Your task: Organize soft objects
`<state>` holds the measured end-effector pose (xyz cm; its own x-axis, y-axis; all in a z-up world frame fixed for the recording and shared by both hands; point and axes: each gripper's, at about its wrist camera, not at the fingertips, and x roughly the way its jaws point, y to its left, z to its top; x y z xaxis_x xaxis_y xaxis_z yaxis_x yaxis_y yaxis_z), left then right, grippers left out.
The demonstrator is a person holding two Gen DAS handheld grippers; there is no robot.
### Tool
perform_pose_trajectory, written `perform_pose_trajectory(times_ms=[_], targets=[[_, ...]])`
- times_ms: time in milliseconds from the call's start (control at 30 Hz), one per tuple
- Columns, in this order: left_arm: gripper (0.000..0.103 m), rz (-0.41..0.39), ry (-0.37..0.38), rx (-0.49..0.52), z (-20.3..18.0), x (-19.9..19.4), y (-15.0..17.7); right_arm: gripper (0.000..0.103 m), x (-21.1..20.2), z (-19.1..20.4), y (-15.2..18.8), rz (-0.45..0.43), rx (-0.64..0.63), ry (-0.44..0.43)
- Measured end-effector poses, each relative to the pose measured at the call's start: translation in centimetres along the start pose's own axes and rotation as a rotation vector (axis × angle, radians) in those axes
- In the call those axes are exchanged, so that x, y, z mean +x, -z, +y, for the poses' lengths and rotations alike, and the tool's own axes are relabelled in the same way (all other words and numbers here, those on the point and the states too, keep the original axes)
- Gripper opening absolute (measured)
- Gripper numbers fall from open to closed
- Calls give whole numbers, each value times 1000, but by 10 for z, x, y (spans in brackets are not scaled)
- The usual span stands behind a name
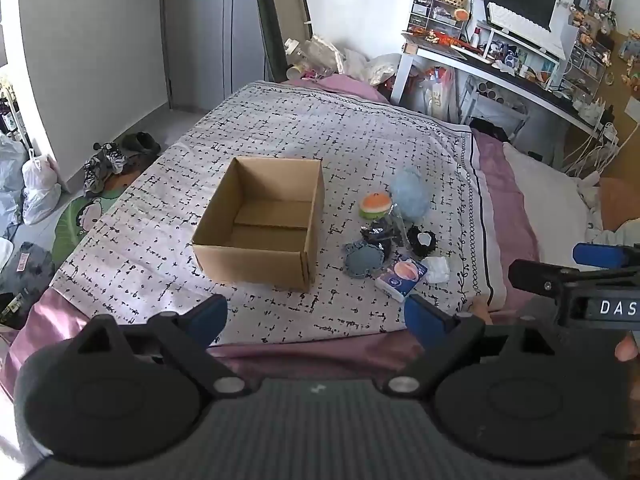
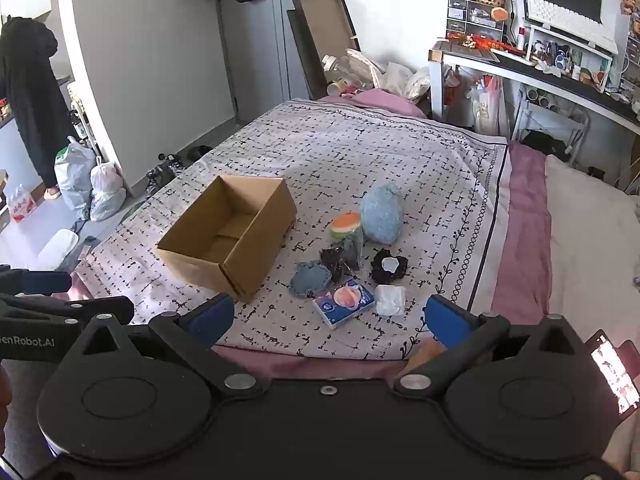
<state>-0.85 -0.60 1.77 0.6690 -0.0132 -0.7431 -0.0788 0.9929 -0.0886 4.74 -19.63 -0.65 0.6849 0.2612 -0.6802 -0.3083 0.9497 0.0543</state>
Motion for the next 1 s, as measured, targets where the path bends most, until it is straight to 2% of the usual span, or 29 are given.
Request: perform_pose_trajectory(times_ms=[233, 1000], targets=[[94, -13, 7, -3, 7, -2, 9, 103, -2, -10, 1, -7, 12, 3], [94, -14, 7, 11, 6, -5, 5, 103, -10, -11, 0, -22, 5, 9]])
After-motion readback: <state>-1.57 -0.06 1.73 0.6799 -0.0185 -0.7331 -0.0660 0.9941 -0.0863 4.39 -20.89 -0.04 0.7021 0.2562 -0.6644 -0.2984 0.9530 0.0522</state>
